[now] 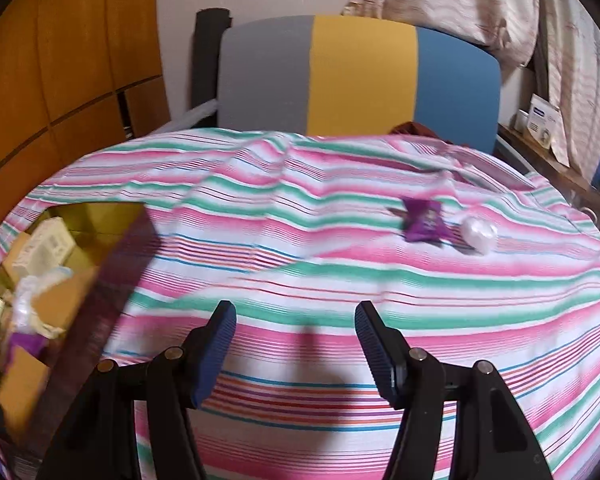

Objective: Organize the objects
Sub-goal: 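Move the right tool to the second wrapped ball and grasp it, then grasp the purple sachet with the left tool while the right tool holds the ball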

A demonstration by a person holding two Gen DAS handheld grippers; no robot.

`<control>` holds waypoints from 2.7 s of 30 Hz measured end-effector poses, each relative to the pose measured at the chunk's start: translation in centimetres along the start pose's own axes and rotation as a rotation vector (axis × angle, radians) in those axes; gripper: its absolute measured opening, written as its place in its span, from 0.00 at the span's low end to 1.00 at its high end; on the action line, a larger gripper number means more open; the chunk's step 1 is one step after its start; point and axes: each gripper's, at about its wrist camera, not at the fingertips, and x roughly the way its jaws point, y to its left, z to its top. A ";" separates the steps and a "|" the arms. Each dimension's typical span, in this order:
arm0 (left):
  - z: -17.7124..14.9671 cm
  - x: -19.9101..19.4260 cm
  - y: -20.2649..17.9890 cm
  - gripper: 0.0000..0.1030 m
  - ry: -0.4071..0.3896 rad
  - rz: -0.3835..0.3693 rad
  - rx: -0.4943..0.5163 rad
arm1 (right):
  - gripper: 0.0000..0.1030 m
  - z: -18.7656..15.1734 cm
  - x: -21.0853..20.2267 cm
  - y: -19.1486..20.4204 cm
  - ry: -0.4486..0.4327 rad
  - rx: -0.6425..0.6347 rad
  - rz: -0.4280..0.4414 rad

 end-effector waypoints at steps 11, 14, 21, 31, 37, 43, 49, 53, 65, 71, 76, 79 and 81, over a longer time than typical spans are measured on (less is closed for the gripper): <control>0.5 2.7 -6.5 1.00 0.065 -0.102 0.114 | 0.61 1.4 2.7 -14.6 -0.017 0.237 -0.150; 0.2 3.0 -7.6 1.00 0.075 -0.115 0.135 | 0.66 4.0 3.3 -18.0 -0.066 0.294 -0.177; -0.2 4.3 -9.2 1.00 0.118 -0.121 0.160 | 0.67 6.6 7.1 -20.0 -0.009 0.270 -0.199; 0.0 5.9 -10.3 1.00 0.152 -0.123 0.160 | 0.67 6.5 11.1 -18.6 0.049 0.141 -0.241; 0.7 6.8 -10.5 1.00 0.155 -0.114 0.146 | 0.50 5.9 10.5 -19.1 -0.001 0.165 -0.185; 2.5 8.6 -10.5 1.00 0.157 -0.103 0.097 | 0.49 4.8 7.6 -19.0 -0.047 0.219 -0.161; 5.9 12.1 -12.0 1.00 0.162 -0.093 0.013 | 0.49 2.0 4.6 -18.3 -0.086 0.253 -0.243; 8.4 15.1 -15.2 1.00 0.156 -0.097 0.058 | 0.50 1.5 3.7 -17.9 -0.134 0.249 -0.276; 12.4 23.5 -23.0 0.99 0.145 -0.136 0.215 | 0.50 0.3 1.8 -18.3 -0.237 0.301 -0.391; 12.9 26.6 -23.8 0.87 0.165 -0.154 0.180 | 0.50 -0.1 1.7 -18.8 -0.238 0.334 -0.406; 12.1 27.8 -24.8 0.78 0.121 -0.124 0.288 | 0.50 -0.2 1.6 -19.0 -0.242 0.342 -0.418; 11.7 28.3 -24.7 0.46 0.140 -0.157 0.283 | 0.50 -0.2 1.7 -18.9 -0.242 0.337 -0.422; 11.6 28.0 -24.3 0.39 0.132 -0.162 0.266 | 0.50 -0.2 1.7 -18.8 -0.240 0.334 -0.424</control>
